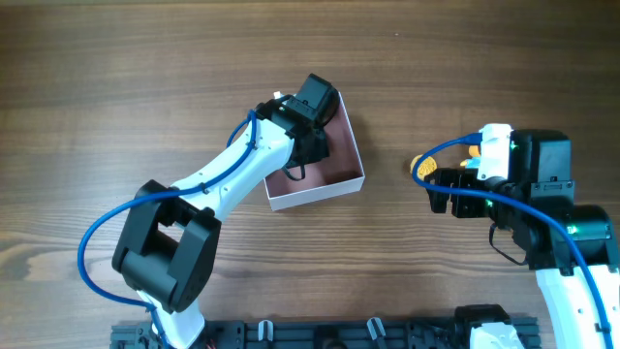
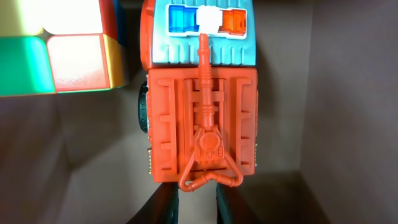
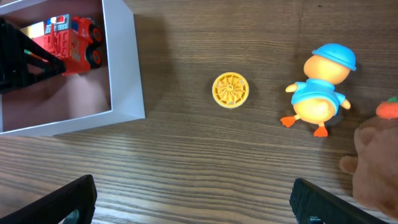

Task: Pack container
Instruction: 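Lower the red truck with the left gripper into the box beside the cube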

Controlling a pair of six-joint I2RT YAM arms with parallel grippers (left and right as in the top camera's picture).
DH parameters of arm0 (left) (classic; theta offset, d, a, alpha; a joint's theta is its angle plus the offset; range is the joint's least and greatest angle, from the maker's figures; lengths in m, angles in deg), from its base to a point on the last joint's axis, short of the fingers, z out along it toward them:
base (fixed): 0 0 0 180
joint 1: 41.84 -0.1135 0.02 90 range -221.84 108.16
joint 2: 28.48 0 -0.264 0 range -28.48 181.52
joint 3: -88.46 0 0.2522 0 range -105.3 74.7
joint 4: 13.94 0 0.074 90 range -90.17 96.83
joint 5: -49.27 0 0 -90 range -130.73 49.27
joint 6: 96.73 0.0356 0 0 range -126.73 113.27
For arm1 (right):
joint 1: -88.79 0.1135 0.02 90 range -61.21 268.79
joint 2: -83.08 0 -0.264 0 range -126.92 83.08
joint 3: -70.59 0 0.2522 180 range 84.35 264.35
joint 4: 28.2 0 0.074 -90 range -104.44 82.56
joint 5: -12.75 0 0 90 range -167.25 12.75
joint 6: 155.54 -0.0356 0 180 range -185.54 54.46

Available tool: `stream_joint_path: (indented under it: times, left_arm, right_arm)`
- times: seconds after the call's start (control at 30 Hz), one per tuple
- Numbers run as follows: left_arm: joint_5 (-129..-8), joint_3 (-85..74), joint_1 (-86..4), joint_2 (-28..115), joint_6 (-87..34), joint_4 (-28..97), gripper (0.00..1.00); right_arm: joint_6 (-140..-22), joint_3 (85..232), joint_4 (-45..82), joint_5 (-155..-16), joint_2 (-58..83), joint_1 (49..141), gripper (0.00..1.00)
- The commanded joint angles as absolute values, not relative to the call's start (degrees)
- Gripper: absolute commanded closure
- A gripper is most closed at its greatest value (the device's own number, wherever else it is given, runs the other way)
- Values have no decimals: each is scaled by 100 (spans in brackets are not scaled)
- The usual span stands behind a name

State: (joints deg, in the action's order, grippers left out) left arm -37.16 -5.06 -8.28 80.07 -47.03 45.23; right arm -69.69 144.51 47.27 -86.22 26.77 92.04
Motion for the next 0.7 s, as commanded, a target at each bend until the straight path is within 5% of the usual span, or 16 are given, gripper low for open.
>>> stream_joint_path:
  times: [0.0,0.27,0.67]
  left_arm:
    - [-3884,-482,-839,8060,-4591,4646,79]
    - [-4516,-482,-833,8060,-4596,6093,87]
    - [-3329,-482,-878,8060,-4617,7070,88]
  right_arm:
    - [-6872,14584,4732,-8633,2666,9228,0]
    - [-6872,14584,4732,-8633,2666,9225,0]
    - [-6875,14584,4773,-8635,2666,9225,0]
